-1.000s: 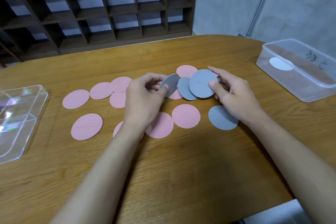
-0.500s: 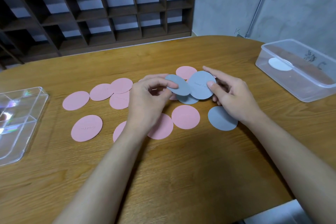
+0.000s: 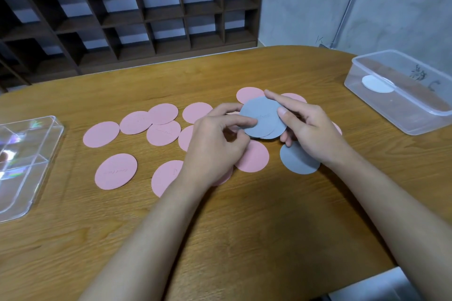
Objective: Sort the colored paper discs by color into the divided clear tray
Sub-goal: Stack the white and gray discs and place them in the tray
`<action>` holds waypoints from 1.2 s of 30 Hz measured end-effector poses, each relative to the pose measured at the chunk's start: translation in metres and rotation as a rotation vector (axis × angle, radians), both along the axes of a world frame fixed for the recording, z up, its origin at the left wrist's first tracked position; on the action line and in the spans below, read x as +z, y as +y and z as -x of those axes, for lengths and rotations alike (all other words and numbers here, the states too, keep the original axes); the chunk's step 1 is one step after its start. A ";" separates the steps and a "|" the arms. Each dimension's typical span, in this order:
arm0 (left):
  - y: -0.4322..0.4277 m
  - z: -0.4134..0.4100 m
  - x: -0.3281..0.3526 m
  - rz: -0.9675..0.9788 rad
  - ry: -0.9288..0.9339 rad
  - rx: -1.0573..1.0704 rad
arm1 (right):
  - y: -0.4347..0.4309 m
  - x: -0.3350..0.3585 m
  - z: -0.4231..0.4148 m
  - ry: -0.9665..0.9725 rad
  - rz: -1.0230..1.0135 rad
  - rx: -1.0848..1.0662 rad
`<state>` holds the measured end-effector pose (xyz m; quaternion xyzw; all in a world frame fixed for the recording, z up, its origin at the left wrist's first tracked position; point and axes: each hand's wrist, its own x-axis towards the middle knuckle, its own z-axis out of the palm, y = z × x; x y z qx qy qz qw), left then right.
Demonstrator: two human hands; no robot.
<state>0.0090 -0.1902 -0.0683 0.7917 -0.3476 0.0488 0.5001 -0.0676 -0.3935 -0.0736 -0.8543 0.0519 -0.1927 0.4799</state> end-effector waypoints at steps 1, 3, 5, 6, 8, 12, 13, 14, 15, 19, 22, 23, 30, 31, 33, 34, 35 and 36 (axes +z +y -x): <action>0.000 0.001 0.001 -0.012 -0.013 0.008 | 0.000 0.000 0.000 0.003 0.001 0.000; 0.000 0.003 0.001 -0.003 -0.034 0.031 | 0.002 -0.001 0.001 0.006 0.021 0.002; 0.000 0.003 0.000 0.028 -0.035 0.080 | 0.006 0.000 0.002 -0.002 0.087 0.010; 0.000 0.003 0.000 0.050 -0.018 0.106 | 0.008 0.001 0.004 -0.014 0.122 0.020; 0.001 0.002 0.001 0.099 0.039 0.128 | 0.012 0.003 0.005 -0.032 0.153 0.044; 0.002 0.000 0.000 0.043 0.082 0.162 | 0.010 0.002 0.003 0.022 0.230 0.051; 0.002 0.000 -0.001 0.027 0.080 0.175 | 0.011 0.001 0.003 0.028 0.249 0.056; 0.002 0.000 -0.001 0.024 0.078 0.188 | 0.011 0.001 0.003 0.028 0.265 0.065; 0.002 -0.001 -0.001 0.026 0.076 0.199 | 0.012 0.000 0.003 0.027 0.279 0.078; -0.001 0.003 -0.001 0.027 0.045 0.228 | 0.014 -0.001 0.003 0.094 0.294 0.093; -0.005 0.006 -0.005 0.012 -0.005 0.238 | 0.018 0.001 0.004 0.157 0.323 0.071; -0.006 0.007 -0.007 -0.008 -0.031 0.239 | 0.021 0.001 0.003 0.164 0.336 0.070; -0.011 0.006 -0.009 -0.130 -0.180 0.250 | 0.023 0.002 0.001 0.061 0.394 -0.016; -0.010 0.006 -0.009 -0.129 -0.162 0.236 | 0.021 0.003 0.001 0.033 0.376 -0.015; -0.008 0.005 -0.009 -0.140 -0.117 0.216 | 0.016 0.003 0.002 0.007 0.335 -0.012; -0.007 0.004 -0.010 -0.159 -0.108 0.201 | 0.012 0.004 0.003 0.003 0.318 -0.029; -0.006 0.002 -0.012 -0.183 -0.109 0.174 | 0.007 0.004 0.003 -0.002 0.300 -0.059; -0.005 0.000 -0.014 -0.211 -0.113 0.132 | 0.003 0.005 0.003 -0.009 0.279 -0.097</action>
